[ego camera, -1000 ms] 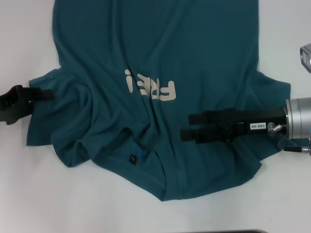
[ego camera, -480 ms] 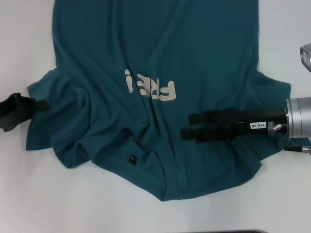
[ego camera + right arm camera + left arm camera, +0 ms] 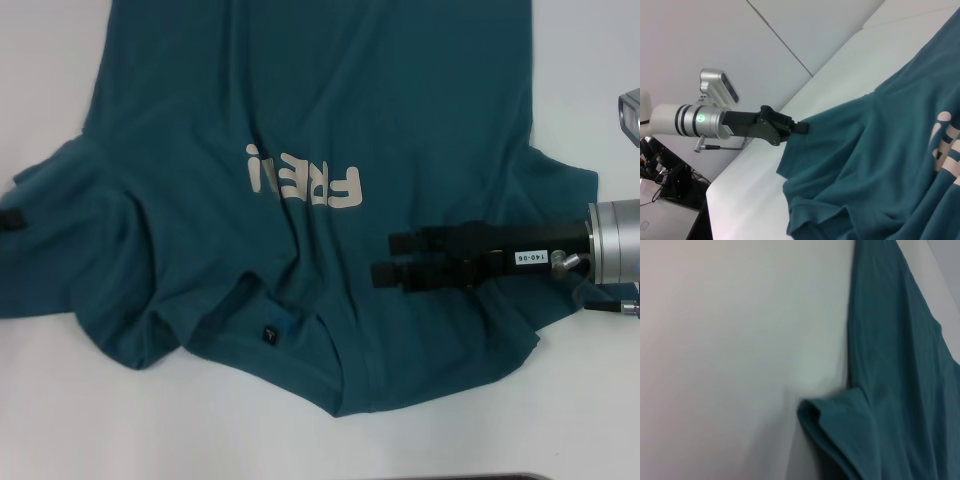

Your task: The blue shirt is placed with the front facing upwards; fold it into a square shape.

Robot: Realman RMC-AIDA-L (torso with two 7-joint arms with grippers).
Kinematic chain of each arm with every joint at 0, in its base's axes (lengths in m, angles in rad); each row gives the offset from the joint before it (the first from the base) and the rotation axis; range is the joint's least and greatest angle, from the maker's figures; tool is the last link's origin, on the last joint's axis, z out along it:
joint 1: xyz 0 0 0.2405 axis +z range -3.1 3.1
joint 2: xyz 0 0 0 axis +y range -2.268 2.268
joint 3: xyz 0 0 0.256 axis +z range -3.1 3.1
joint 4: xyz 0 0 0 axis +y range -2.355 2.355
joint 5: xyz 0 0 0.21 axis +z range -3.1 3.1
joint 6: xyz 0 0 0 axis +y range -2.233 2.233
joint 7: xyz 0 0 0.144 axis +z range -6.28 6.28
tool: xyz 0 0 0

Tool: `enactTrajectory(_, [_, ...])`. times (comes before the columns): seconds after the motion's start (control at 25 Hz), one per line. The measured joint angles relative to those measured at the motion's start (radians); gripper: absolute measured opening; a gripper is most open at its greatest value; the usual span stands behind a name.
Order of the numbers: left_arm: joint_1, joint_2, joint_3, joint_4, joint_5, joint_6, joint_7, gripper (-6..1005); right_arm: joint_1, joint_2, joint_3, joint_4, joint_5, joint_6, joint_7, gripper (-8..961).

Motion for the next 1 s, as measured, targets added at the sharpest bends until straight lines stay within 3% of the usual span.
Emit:
enactTrajectory(0.2, [-0.025, 0.048, 0.0, -0.006, 0.04, 0.001, -0.012, 25, 0.004, 0.0, 0.0, 0.0, 0.0, 0.001, 0.001, 899])
enactTrajectory(0.36, [-0.056, 0.067, -0.002, -0.029, 0.102, -0.001, -0.033, 25, 0.005, 0.0, 0.0, 0.0, 0.0, 0.001, 0.001, 898])
enactTrajectory(0.72, [-0.07, 0.071, -0.011, -0.112, 0.169, 0.026, -0.051, 26, 0.006, -0.004, 0.0, -0.001, 0.0, -0.001, 0.002, 896])
enactTrajectory(1.0, [-0.027, 0.054, -0.011, -0.133, 0.18, 0.07, -0.032, 26, 0.005, -0.005, 0.0, -0.002, 0.0, -0.002, 0.003, 894])
